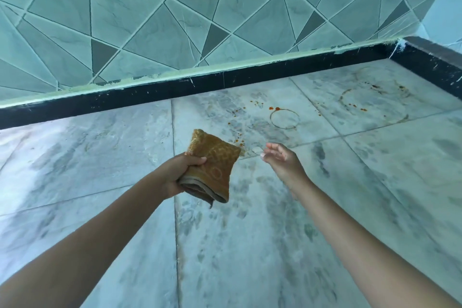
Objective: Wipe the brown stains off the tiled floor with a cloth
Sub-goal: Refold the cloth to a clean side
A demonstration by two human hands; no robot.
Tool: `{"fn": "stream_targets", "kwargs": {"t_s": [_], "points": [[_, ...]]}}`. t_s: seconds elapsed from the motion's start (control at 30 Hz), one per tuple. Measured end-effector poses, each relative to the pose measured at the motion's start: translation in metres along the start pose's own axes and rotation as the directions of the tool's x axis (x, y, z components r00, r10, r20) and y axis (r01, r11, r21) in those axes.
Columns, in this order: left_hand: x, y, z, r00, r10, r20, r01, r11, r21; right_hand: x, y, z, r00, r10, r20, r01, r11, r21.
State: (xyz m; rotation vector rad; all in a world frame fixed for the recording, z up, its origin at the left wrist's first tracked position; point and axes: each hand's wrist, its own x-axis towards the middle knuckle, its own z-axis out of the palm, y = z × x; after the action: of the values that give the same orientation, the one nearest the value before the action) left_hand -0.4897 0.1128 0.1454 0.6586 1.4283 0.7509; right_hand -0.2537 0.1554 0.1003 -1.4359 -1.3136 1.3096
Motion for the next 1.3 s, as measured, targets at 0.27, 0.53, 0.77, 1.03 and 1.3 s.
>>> {"fn": "stream_targets", "kwargs": {"t_s": [0.27,0.53,0.77,1.03,1.3], "points": [[0.022,0.041,-0.005,0.962,0.082,-0.260,-0.051,0.991,0.123,0.030,0.027,0.014,0.999,0.020,-0.037,-0.027,0.978,-0.207],[0.058,0.050,0.012,0.948,0.064,-0.313,-0.016,0.988,0.155,0.062,0.033,-0.004,0.996,0.062,-0.063,-0.077,0.959,-0.274],[0.110,0.073,0.051,0.969,0.105,-0.226,-0.057,0.976,0.211,0.072,0.041,-0.028,0.984,0.094,-0.148,-0.127,0.963,-0.236],[0.185,0.086,0.041,0.940,0.154,-0.306,-0.115,0.983,0.143,0.124,0.053,-0.038,0.977,0.082,-0.198,-0.146,0.931,-0.334],[0.282,0.092,-0.005,0.841,0.302,-0.449,-0.212,0.947,0.240,0.211,0.090,0.013,0.976,0.002,-0.216,-0.130,0.804,-0.580]]}}
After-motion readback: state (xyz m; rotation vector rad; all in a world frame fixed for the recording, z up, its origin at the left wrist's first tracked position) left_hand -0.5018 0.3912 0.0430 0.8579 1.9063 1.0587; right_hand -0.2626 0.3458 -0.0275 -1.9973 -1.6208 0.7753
